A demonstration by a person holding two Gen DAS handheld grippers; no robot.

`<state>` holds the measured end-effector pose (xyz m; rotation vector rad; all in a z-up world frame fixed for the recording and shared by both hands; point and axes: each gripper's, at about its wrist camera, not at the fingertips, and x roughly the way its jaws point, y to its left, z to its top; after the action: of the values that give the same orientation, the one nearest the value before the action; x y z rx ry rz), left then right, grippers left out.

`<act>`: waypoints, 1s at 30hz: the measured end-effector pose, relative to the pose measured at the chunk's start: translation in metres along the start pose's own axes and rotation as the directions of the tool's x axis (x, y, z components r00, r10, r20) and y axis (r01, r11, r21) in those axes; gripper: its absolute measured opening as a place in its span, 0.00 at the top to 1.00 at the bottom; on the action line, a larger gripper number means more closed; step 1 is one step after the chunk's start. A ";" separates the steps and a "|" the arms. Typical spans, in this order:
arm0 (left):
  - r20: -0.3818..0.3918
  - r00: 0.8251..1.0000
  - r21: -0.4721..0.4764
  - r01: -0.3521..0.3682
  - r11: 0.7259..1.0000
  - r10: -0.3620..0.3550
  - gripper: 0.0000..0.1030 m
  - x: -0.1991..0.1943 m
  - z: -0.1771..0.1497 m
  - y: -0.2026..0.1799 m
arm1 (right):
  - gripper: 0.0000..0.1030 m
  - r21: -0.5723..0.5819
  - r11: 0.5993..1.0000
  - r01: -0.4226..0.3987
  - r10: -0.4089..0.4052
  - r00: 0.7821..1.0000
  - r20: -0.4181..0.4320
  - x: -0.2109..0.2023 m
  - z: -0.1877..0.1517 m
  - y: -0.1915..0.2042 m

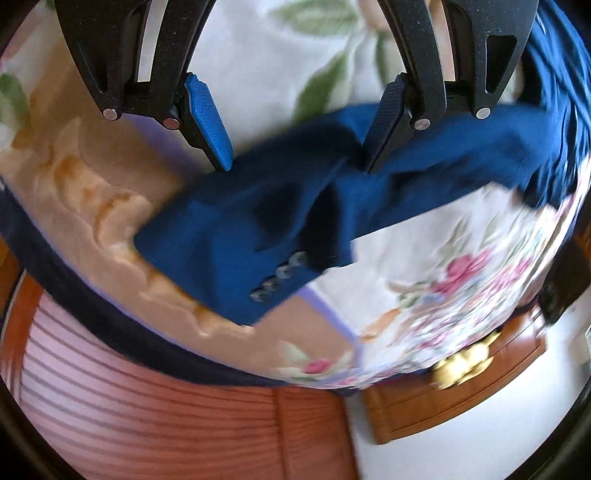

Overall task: Fold large clothes
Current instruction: 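Grasp the other sleeve cuff with the right gripper and lift it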

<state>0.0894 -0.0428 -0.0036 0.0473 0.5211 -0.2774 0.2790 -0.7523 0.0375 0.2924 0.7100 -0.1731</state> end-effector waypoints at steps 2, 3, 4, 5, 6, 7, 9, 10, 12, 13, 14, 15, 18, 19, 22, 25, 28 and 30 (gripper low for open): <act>-0.006 1.000 -0.001 0.003 1.000 -0.003 0.21 0.001 -0.001 0.000 | 0.28 0.050 0.999 0.003 -0.003 1.000 -0.012 0.008 0.005 -0.006; -0.009 1.000 -0.003 0.006 1.000 -0.006 0.21 0.002 -0.001 0.001 | 0.28 0.066 0.997 0.029 -0.027 0.999 -0.027 0.013 0.005 -0.008; -0.012 1.000 -0.004 0.008 1.000 -0.008 0.21 0.002 -0.001 0.001 | 0.28 0.071 0.996 0.053 -0.050 0.998 -0.044 0.017 0.006 -0.008; -0.013 1.000 -0.005 0.010 1.000 -0.010 0.21 0.002 -0.001 0.001 | 0.28 0.066 0.995 0.068 -0.065 0.996 -0.055 0.021 0.005 -0.006; -0.014 1.000 -0.006 0.015 1.000 -0.015 0.21 0.002 -0.001 0.001 | 0.28 0.058 0.995 0.083 -0.080 0.995 -0.055 0.023 0.006 -0.005; -0.014 1.000 -0.006 0.017 1.000 -0.017 0.21 0.002 -0.001 0.002 | 0.28 0.048 0.994 0.099 -0.096 0.994 -0.052 0.024 0.005 -0.002; -0.012 1.000 -0.006 0.023 1.000 -0.023 0.22 0.001 -0.001 0.002 | 0.30 0.027 0.992 0.123 -0.121 0.992 -0.047 0.025 0.002 0.006; -0.012 1.000 -0.005 0.026 1.000 -0.027 0.21 0.001 -0.001 0.002 | 0.45 0.008 0.992 0.129 -0.128 0.991 -0.040 0.024 0.000 0.010; -0.009 1.000 -0.005 0.030 1.000 -0.030 0.21 0.000 -0.001 0.003 | 0.87 -0.040 0.994 0.099 -0.101 0.994 -0.046 0.021 -0.003 0.019; -0.010 0.999 -0.009 0.035 0.999 -0.035 0.21 0.000 -0.001 0.004 | 0.96 -0.066 0.995 0.078 -0.081 0.995 -0.053 0.018 -0.004 0.026; -0.012 0.999 -0.012 0.037 0.999 -0.038 0.21 0.000 -0.001 0.006 | 0.96 -0.118 0.987 0.105 -0.111 0.993 -0.040 0.010 -0.005 0.036; -0.016 0.999 -0.021 0.041 0.999 -0.041 0.21 0.001 -0.002 0.008 | 0.96 -0.164 0.978 0.130 -0.134 0.991 -0.011 -0.003 -0.006 0.044; -0.027 0.998 -0.040 0.056 0.998 -0.057 0.22 0.002 -0.001 0.013 | 0.96 -0.222 0.969 0.105 -0.102 0.994 0.026 -0.042 -0.003 0.063; -0.025 0.998 -0.035 0.049 0.998 -0.050 0.22 0.000 0.000 0.013 | 0.96 -0.231 0.968 0.095 -0.089 0.995 0.040 -0.057 -0.002 0.067; -0.020 0.999 -0.025 0.036 0.999 -0.037 0.21 -0.009 0.001 0.015 | 0.96 -0.260 0.963 0.068 -0.051 0.996 0.071 -0.102 -0.004 0.079; -0.030 0.999 -0.015 0.016 1.000 -0.016 0.22 -0.018 0.004 0.017 | 0.96 -0.293 0.955 0.041 -0.015 0.996 0.089 -0.141 -0.012 0.087; -0.028 1.000 -0.002 0.010 1.000 -0.010 0.21 -0.032 0.010 0.020 | 0.96 -0.299 0.954 0.008 0.023 0.995 0.099 -0.176 -0.021 0.088; -0.027 1.000 -0.004 0.005 1.000 -0.005 0.21 -0.041 0.014 0.023 | 0.96 -0.301 0.954 -0.005 0.035 0.995 0.095 -0.185 -0.025 0.090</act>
<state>0.0688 -0.0126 0.0286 0.0455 0.5491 -0.2810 0.1483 -0.6481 0.1610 -0.0007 0.6242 -0.0581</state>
